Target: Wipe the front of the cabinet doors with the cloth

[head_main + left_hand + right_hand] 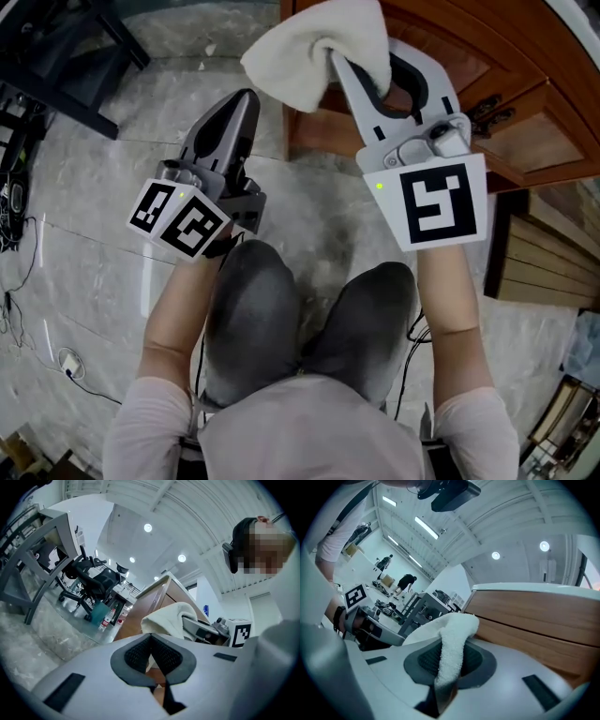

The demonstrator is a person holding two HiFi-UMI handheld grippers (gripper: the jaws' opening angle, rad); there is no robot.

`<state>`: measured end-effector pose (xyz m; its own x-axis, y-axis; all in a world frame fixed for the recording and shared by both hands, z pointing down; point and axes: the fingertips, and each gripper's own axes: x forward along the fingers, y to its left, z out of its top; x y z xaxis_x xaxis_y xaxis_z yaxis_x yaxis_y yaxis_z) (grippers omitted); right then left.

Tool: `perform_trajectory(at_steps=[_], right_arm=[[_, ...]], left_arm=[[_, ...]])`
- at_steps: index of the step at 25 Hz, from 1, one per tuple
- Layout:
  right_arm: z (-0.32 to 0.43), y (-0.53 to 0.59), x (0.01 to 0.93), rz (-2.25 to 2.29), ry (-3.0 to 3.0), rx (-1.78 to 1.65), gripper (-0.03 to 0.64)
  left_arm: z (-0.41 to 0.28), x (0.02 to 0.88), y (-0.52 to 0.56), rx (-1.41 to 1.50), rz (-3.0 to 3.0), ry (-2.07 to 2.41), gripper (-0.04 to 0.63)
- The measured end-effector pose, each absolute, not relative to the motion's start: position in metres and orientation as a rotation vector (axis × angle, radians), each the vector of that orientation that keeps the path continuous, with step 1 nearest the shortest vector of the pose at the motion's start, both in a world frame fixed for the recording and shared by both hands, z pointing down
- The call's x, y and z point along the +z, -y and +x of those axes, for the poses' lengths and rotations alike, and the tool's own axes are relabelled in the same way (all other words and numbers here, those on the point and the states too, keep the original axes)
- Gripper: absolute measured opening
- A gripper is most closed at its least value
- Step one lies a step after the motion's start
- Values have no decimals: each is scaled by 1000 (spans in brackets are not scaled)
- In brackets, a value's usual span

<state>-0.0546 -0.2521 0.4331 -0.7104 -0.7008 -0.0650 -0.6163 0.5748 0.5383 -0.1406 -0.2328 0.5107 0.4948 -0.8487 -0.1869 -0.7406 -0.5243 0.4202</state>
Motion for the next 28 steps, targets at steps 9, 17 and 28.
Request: perform_trajectory(at_steps=[9, 17, 28], right_arm=[[-37, 261, 432, 1210, 2563, -817, 71], [0, 266, 441, 1276, 2504, -807, 71], [76, 260, 447, 1431, 2381, -770, 71]], left_arm=[[-146, 509, 233, -560, 2469, 1301, 17], [-129, 513, 236, -549, 2480, 1273, 17], [-110, 518, 229, -511, 2484, 1251, 17]])
